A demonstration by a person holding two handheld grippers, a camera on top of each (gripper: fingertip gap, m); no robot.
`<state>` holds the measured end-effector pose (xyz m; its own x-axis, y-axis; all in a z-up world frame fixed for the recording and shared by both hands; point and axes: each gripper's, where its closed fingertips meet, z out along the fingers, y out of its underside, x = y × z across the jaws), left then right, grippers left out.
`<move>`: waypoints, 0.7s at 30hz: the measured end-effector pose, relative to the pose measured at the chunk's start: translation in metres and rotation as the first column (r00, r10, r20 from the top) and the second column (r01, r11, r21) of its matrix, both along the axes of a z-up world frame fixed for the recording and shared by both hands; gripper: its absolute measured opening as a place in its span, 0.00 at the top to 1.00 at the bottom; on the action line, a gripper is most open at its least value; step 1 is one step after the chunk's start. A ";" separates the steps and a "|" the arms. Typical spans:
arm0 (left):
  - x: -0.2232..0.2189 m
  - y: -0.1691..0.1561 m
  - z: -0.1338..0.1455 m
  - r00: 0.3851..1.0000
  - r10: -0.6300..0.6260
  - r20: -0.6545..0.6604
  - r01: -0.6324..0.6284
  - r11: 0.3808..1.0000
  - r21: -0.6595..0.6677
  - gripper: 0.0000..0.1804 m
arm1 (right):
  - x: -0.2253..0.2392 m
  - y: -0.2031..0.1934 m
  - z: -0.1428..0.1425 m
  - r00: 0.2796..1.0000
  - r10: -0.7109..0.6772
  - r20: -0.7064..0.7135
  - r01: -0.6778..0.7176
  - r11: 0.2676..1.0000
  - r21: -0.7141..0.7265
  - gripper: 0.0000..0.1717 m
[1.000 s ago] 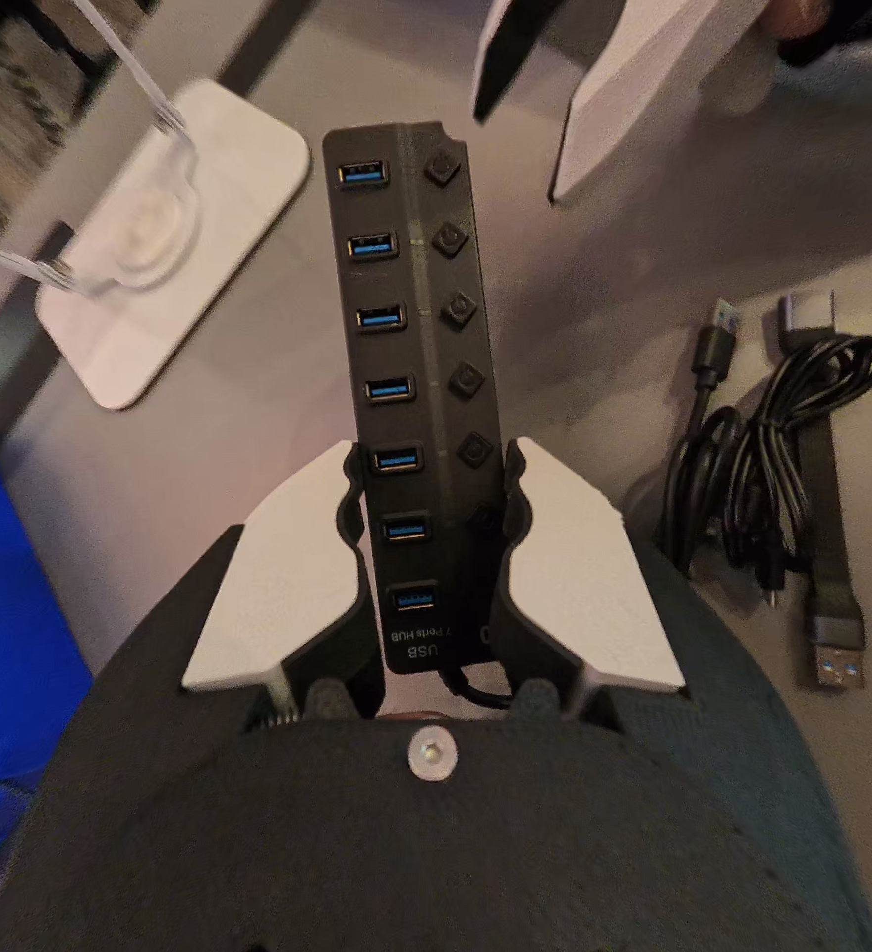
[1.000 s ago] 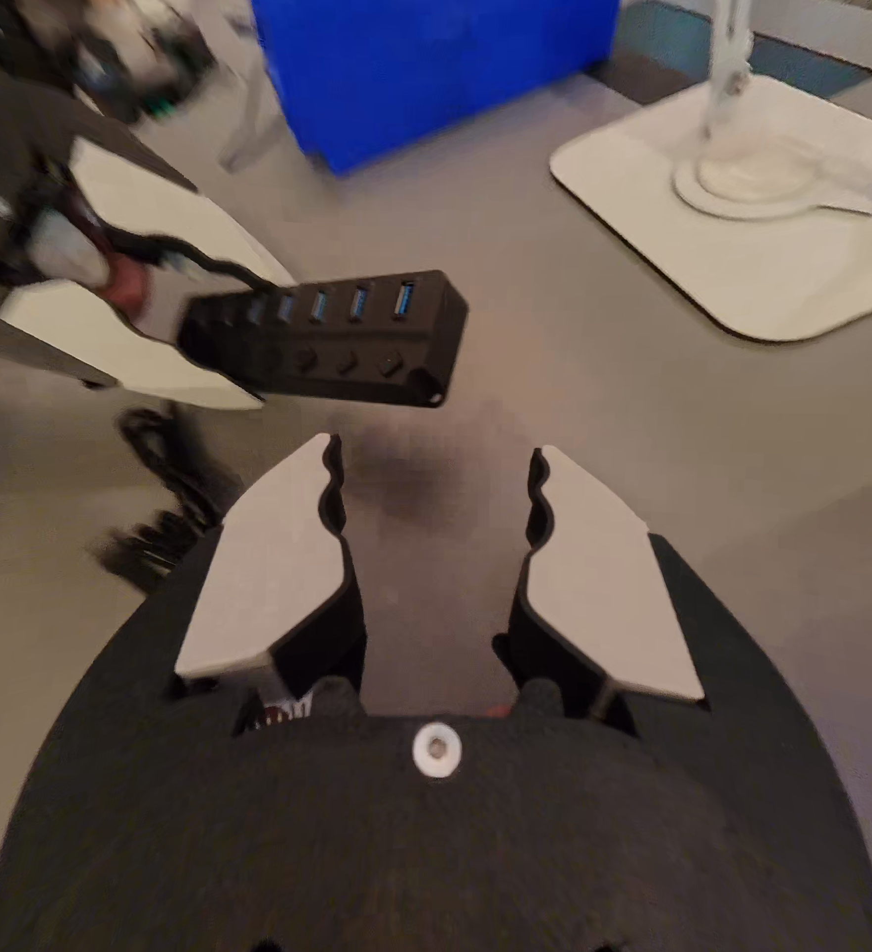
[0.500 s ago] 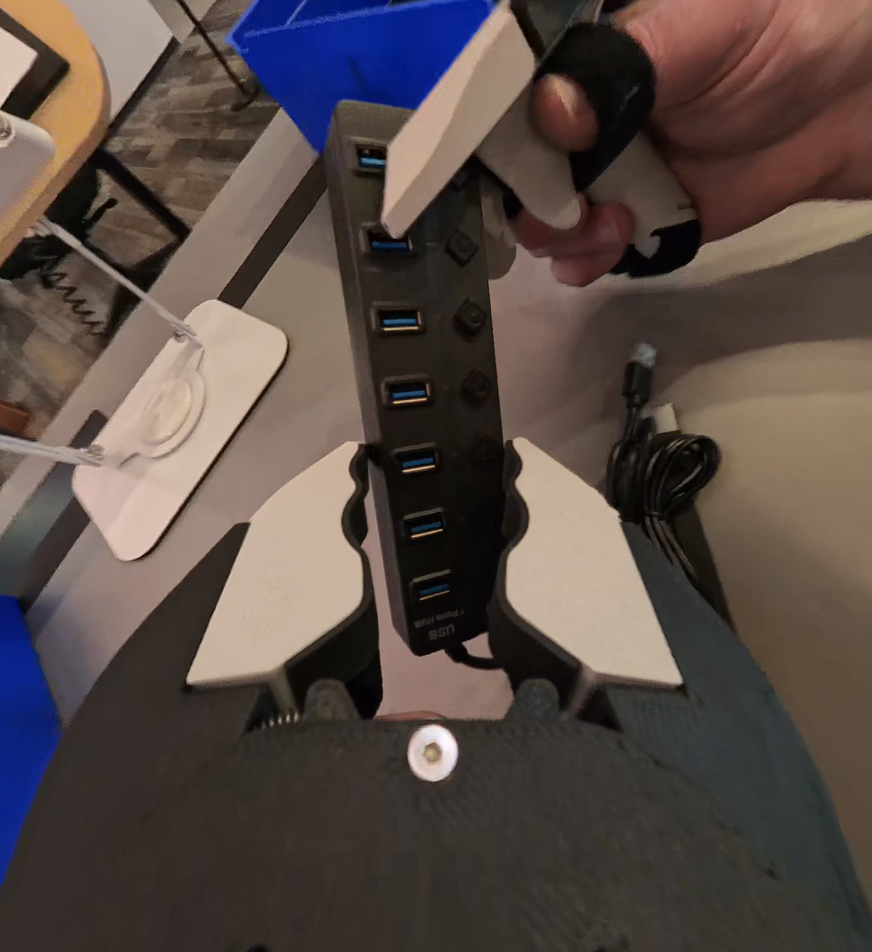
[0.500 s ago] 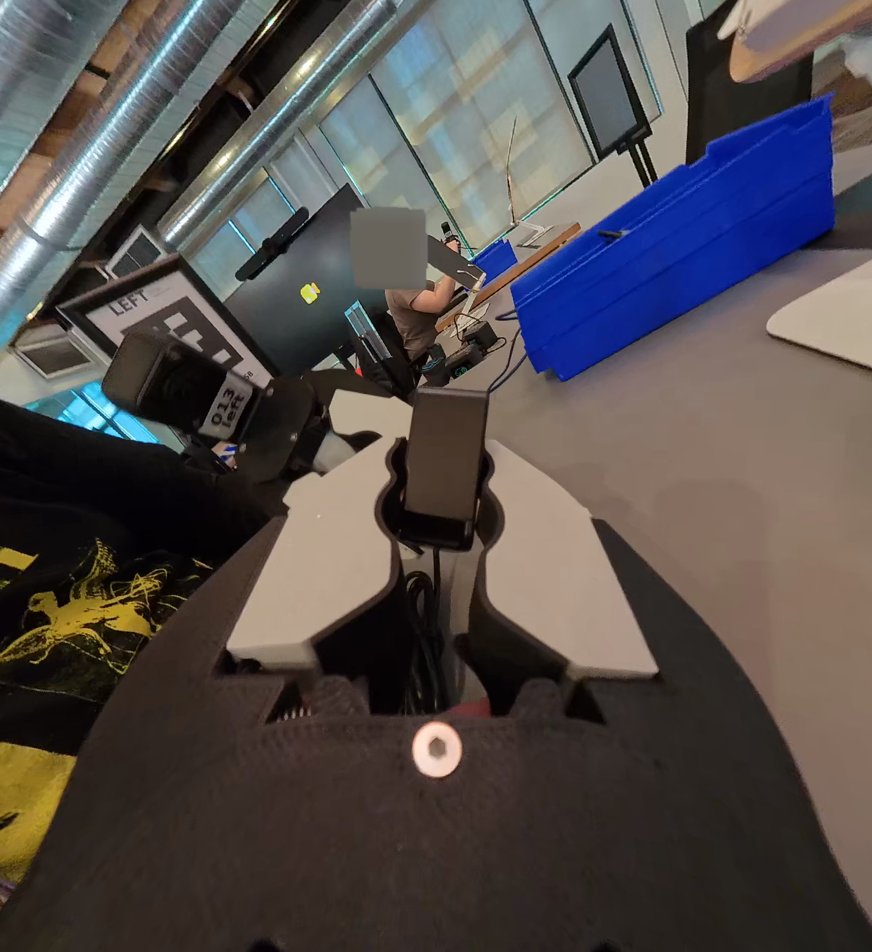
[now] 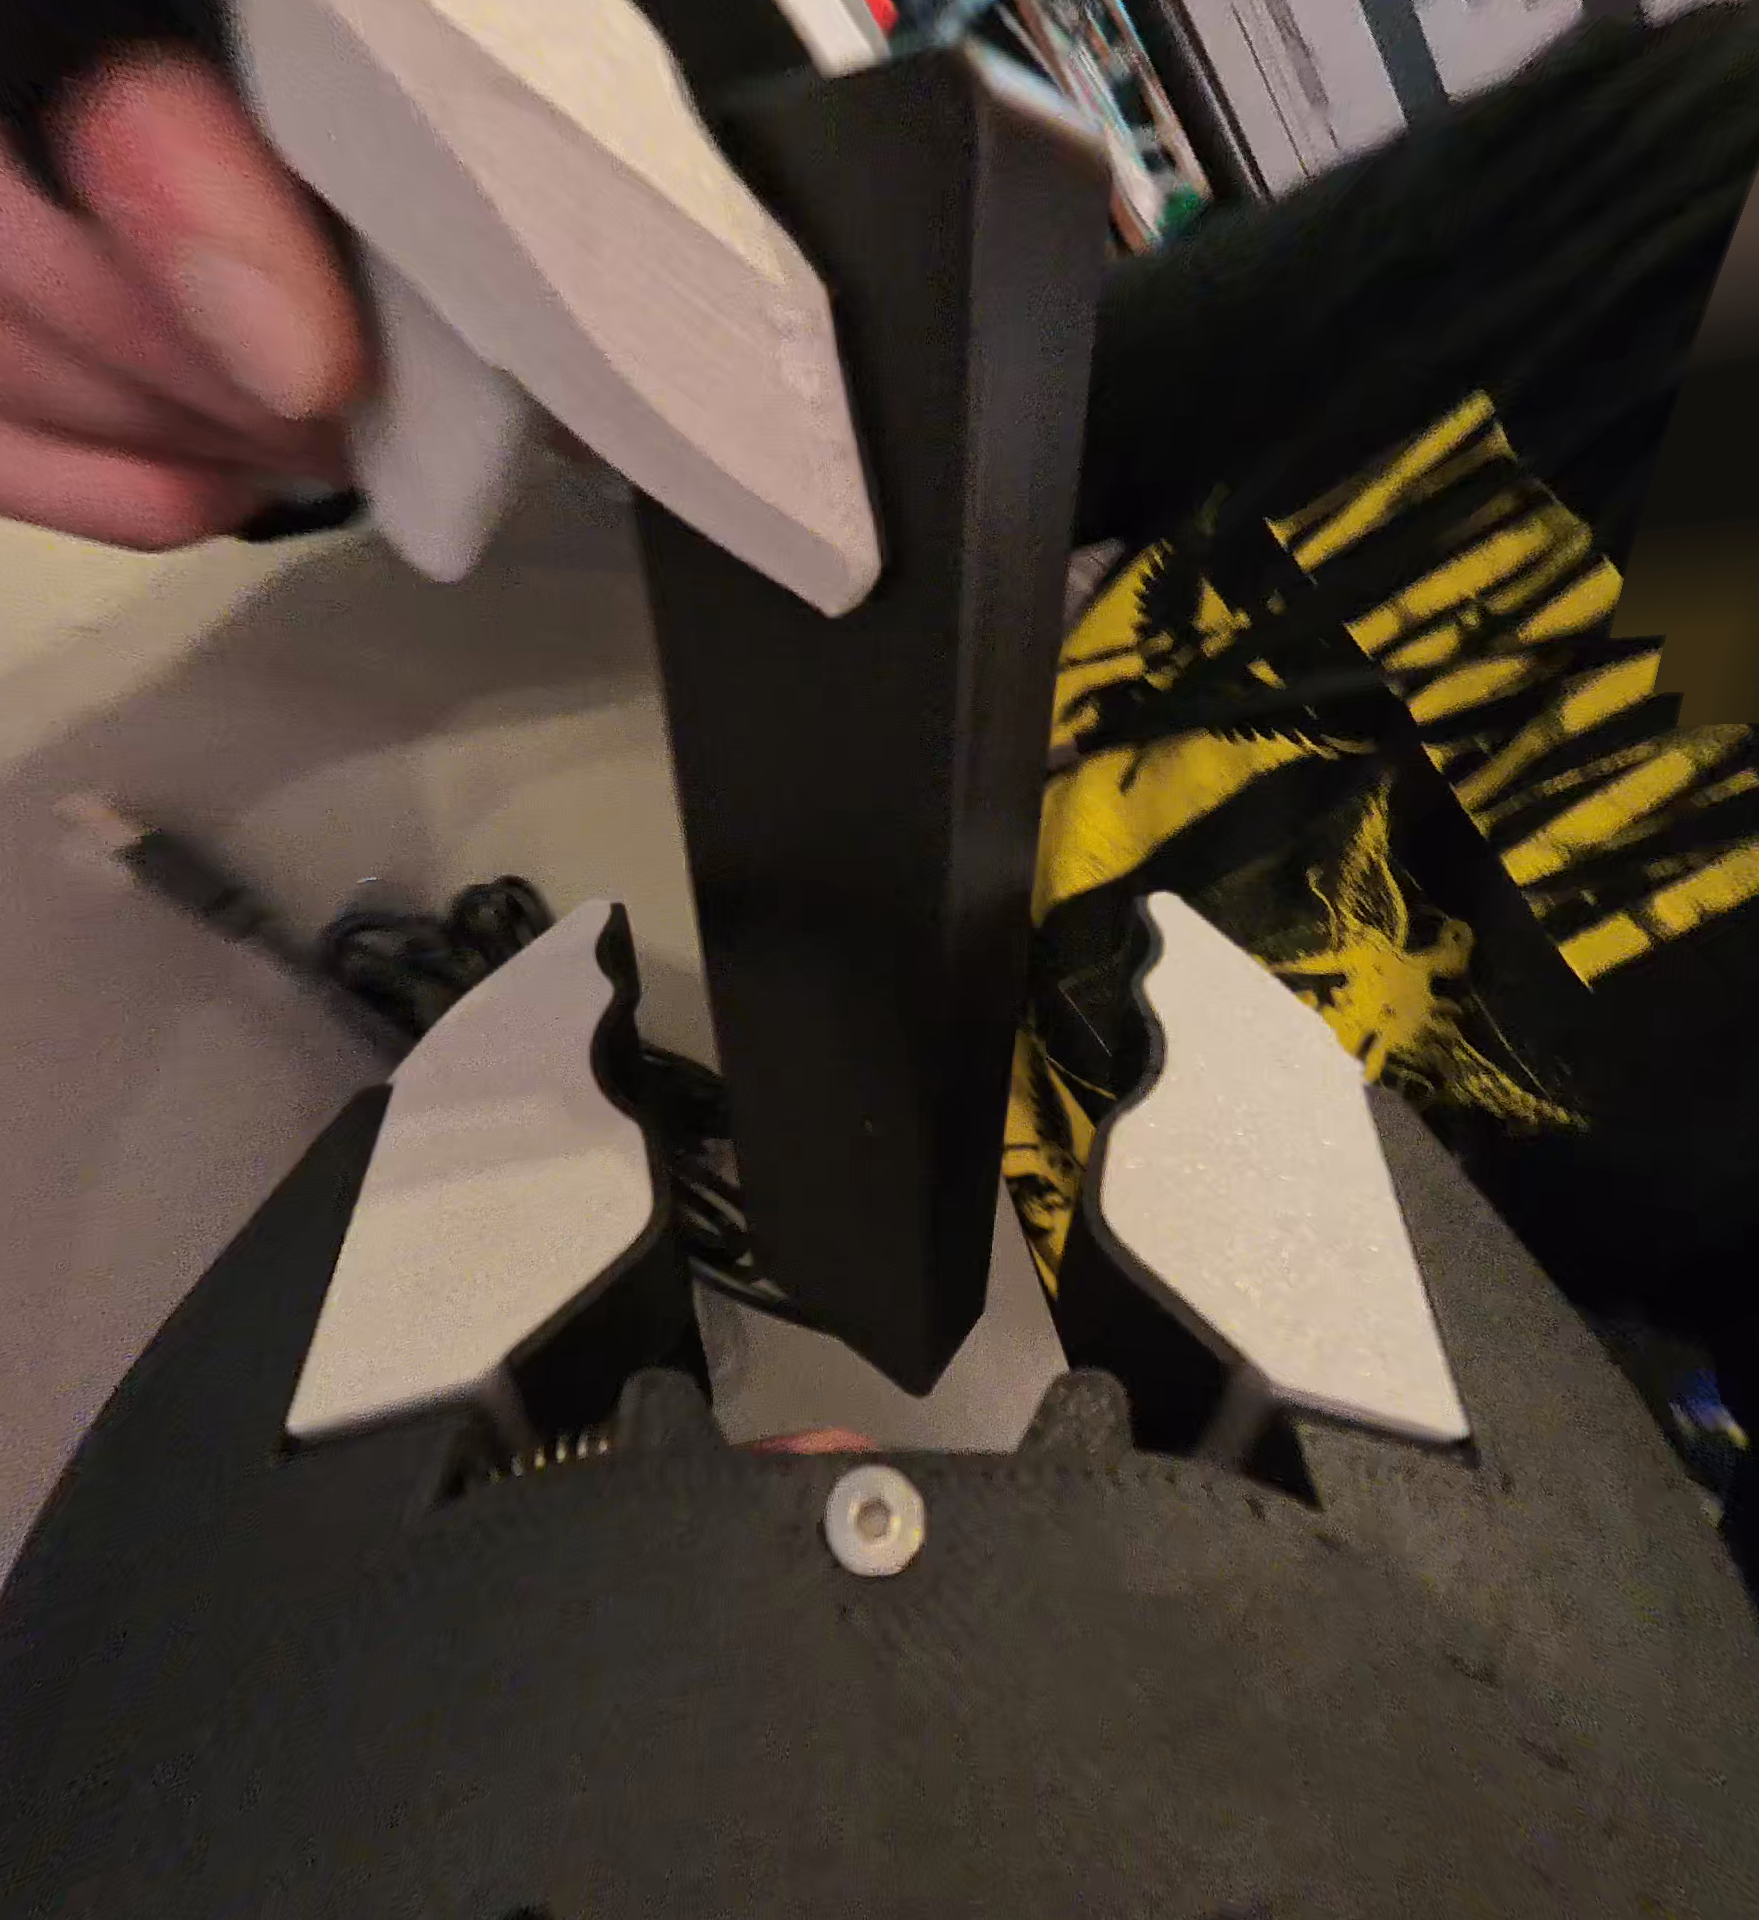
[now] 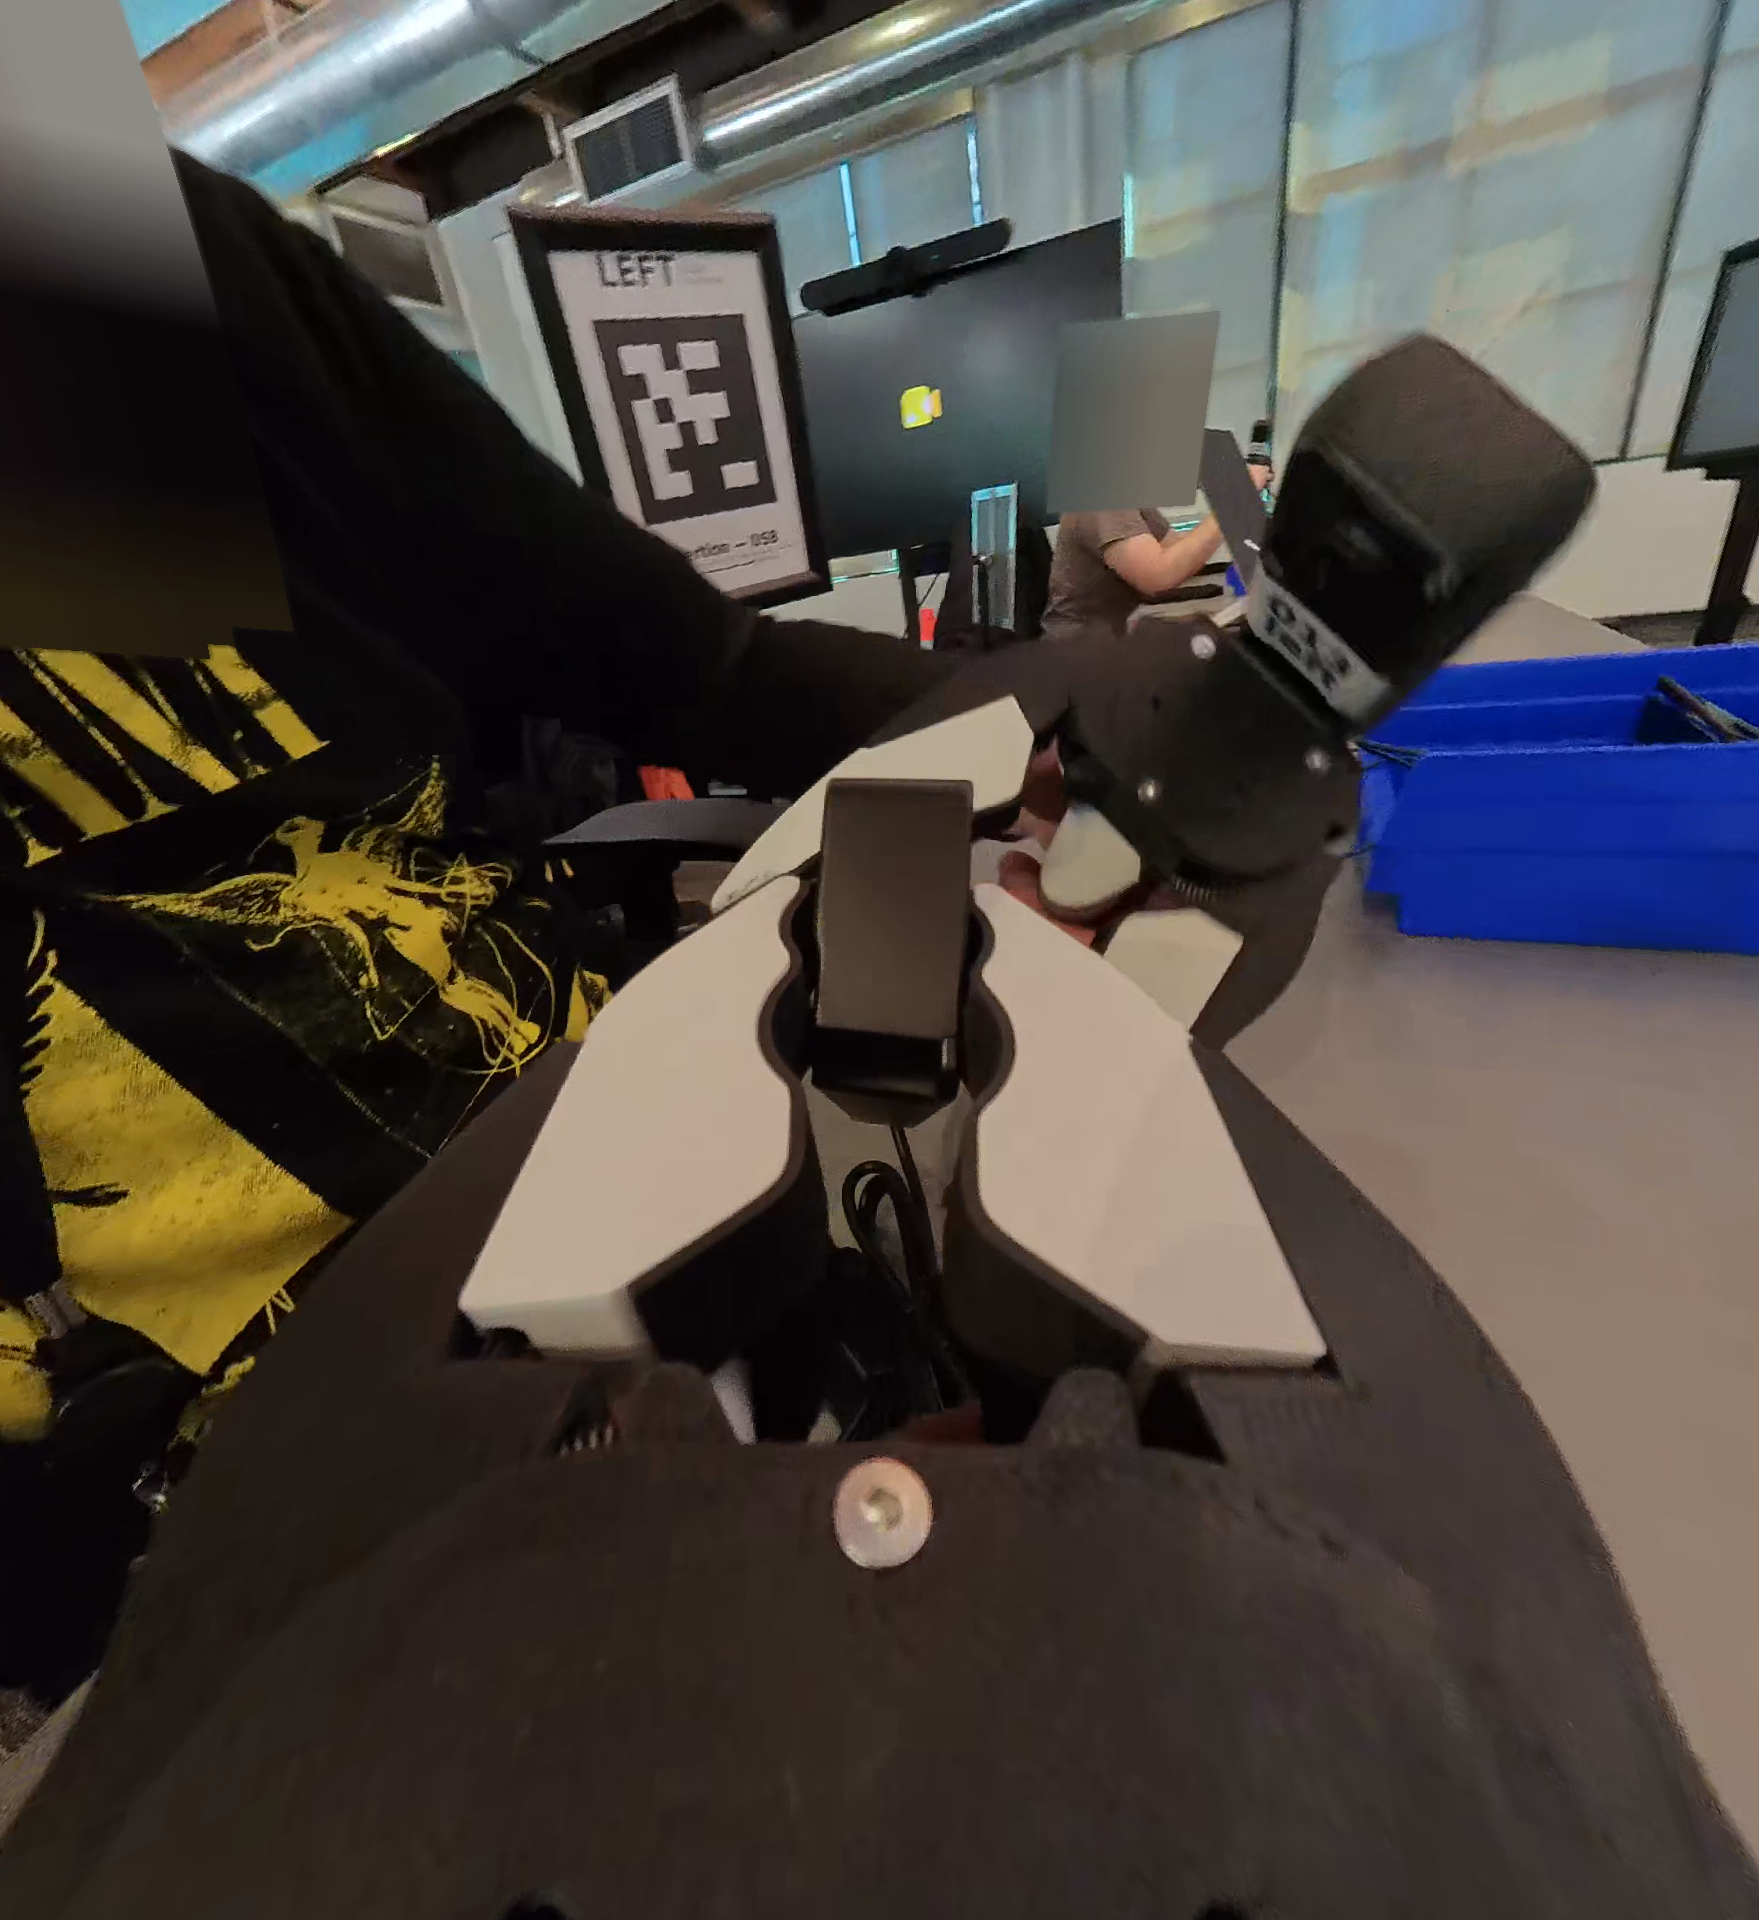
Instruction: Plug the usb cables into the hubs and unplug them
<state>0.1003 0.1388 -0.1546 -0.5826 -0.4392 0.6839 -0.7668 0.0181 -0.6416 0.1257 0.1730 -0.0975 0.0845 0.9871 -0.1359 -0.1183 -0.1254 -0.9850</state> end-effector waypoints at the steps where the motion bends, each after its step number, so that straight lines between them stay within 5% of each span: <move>1: -0.004 -0.010 -0.002 0.998 -0.068 -0.011 0.068 0.998 -0.016 0.51 | -0.001 -0.003 0.000 1.000 0.008 0.002 -0.008 1.000 0.017 0.86; 5: -0.010 -0.040 -0.012 0.974 -0.225 -0.003 0.225 0.974 -0.035 0.60 | -0.002 -0.013 0.003 0.998 0.064 -0.011 -0.063 0.997 0.048 0.86; 11: -0.002 -0.040 -0.015 0.990 -0.130 0.056 0.132 0.991 -0.022 0.61 | -0.001 -0.012 0.004 0.998 0.061 -0.029 -0.060 0.997 0.043 0.86; 14: -0.001 -0.033 -0.017 0.994 -0.058 0.091 0.055 0.998 0.041 0.61 | 0.001 0.002 0.008 0.998 -0.013 -0.065 0.013 1.000 -0.005 0.80; 16: 0.001 -0.020 -0.017 0.991 0.015 0.136 -0.031 0.993 0.118 0.61 | 0.012 0.015 0.010 0.994 -0.077 -0.078 0.072 0.995 -0.068 0.60; 21: 0.005 0.043 -0.008 0.909 0.325 0.261 -0.383 0.899 0.215 0.61 | 0.038 0.035 -0.011 0.960 -0.256 0.118 0.265 0.962 -0.068 0.63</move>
